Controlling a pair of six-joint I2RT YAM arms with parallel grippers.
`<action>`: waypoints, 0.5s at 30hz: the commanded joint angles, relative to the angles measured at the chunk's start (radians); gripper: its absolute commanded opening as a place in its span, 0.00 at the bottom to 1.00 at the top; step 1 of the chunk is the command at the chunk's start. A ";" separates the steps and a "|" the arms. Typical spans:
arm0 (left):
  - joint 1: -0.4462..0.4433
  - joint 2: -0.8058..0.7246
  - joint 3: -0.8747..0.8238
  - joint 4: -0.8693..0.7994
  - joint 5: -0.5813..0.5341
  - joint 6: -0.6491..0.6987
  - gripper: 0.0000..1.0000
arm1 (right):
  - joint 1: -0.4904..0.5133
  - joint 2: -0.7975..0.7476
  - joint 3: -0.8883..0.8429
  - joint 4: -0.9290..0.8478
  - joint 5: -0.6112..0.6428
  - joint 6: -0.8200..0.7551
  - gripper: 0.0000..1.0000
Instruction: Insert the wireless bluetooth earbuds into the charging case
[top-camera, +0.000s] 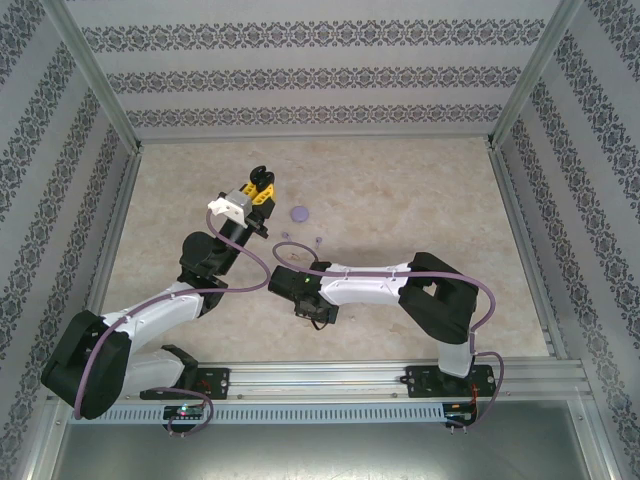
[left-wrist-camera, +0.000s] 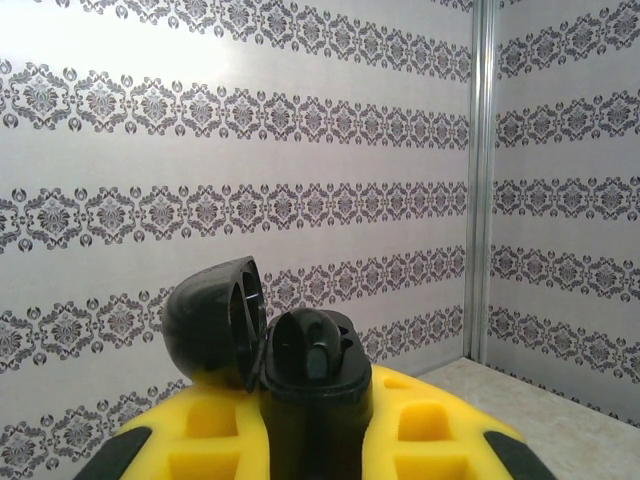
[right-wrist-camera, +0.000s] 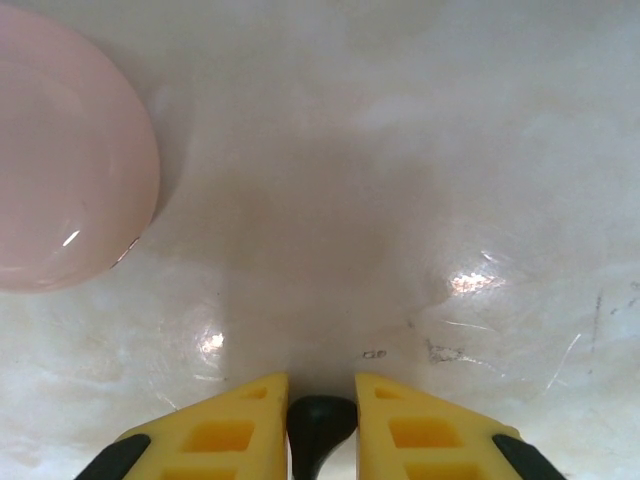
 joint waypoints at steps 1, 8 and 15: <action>0.012 0.005 0.012 0.046 0.024 -0.019 0.00 | -0.001 0.002 0.006 0.043 -0.001 -0.003 0.21; 0.013 -0.004 0.016 0.030 0.033 -0.022 0.00 | -0.002 -0.040 -0.005 0.037 0.056 -0.035 0.21; 0.011 -0.031 0.014 0.002 0.052 -0.016 0.00 | -0.031 -0.179 -0.058 0.035 0.142 -0.098 0.21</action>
